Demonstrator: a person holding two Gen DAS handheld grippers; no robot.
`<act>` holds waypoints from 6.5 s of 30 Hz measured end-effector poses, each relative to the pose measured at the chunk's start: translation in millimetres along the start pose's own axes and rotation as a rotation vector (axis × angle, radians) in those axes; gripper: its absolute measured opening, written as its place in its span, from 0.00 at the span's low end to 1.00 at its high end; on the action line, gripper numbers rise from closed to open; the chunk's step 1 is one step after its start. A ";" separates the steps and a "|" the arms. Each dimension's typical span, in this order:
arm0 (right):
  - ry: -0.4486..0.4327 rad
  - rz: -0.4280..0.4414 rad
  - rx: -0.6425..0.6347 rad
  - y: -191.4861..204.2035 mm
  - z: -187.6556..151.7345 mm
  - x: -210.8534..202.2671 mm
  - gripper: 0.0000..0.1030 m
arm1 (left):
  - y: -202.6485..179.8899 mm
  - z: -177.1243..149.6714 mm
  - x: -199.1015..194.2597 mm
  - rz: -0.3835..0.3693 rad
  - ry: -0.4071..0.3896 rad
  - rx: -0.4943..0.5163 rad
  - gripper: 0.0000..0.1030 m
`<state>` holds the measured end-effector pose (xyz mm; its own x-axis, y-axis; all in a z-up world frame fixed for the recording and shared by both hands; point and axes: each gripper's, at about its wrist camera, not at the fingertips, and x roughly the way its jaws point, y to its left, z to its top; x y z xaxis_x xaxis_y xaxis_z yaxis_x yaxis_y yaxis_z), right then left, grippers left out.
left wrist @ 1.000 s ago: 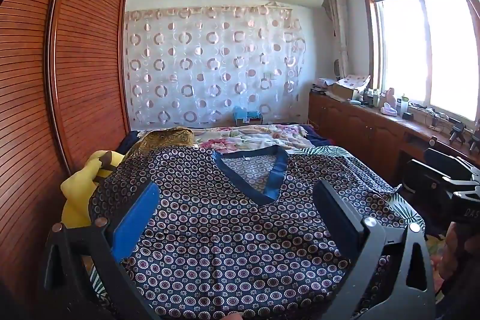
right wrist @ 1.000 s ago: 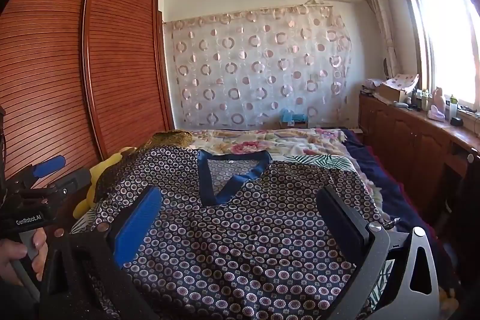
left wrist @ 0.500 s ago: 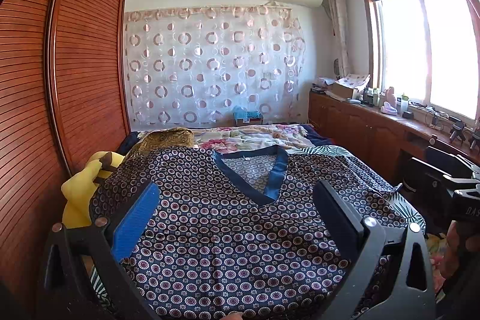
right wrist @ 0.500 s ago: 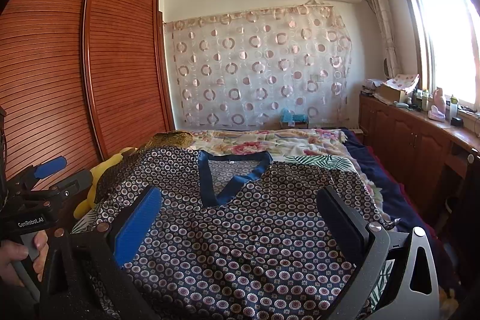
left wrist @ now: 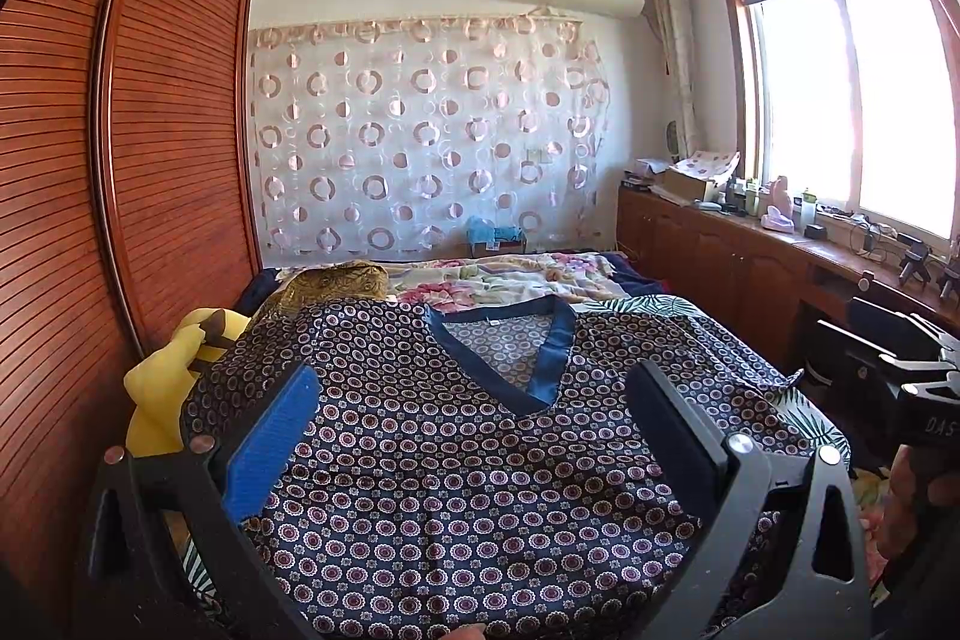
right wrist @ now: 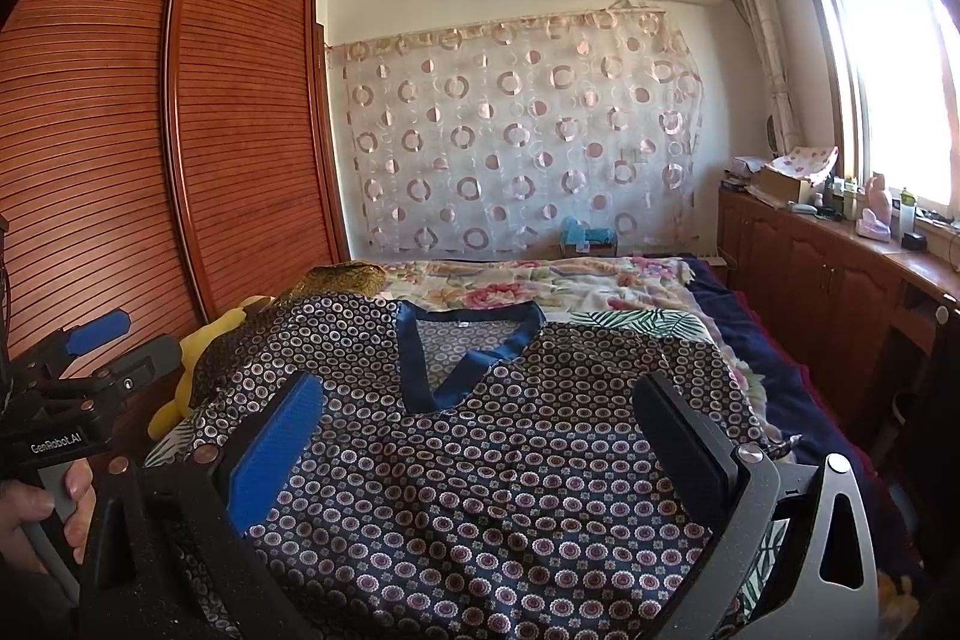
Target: Fold small clothes
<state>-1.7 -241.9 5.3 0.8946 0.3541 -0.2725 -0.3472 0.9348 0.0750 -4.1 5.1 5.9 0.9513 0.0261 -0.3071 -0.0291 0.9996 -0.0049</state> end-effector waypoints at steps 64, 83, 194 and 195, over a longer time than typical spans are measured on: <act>0.019 0.024 -0.084 8.4 -14.4 54.0 1.00 | 97.5 -22.7 46.6 0.156 0.109 -0.039 0.99; 0.158 0.176 -0.103 20.0 -22.8 135.4 0.97 | 224.0 -66.5 151.1 0.184 0.368 -0.099 0.87; 0.457 0.419 -0.347 103.1 22.7 310.9 0.67 | 156.7 -65.2 106.7 0.075 0.295 -0.084 0.82; 0.465 0.426 -0.356 109.7 21.9 319.6 0.67 | 158.9 -62.9 102.6 0.091 0.282 -0.087 0.82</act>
<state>252.2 -25.5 -52.5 0.4764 0.5637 -0.6747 -0.7806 0.6243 -0.0295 69.6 165.7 -86.2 0.8213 0.0985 -0.5620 -0.1482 0.9880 -0.0434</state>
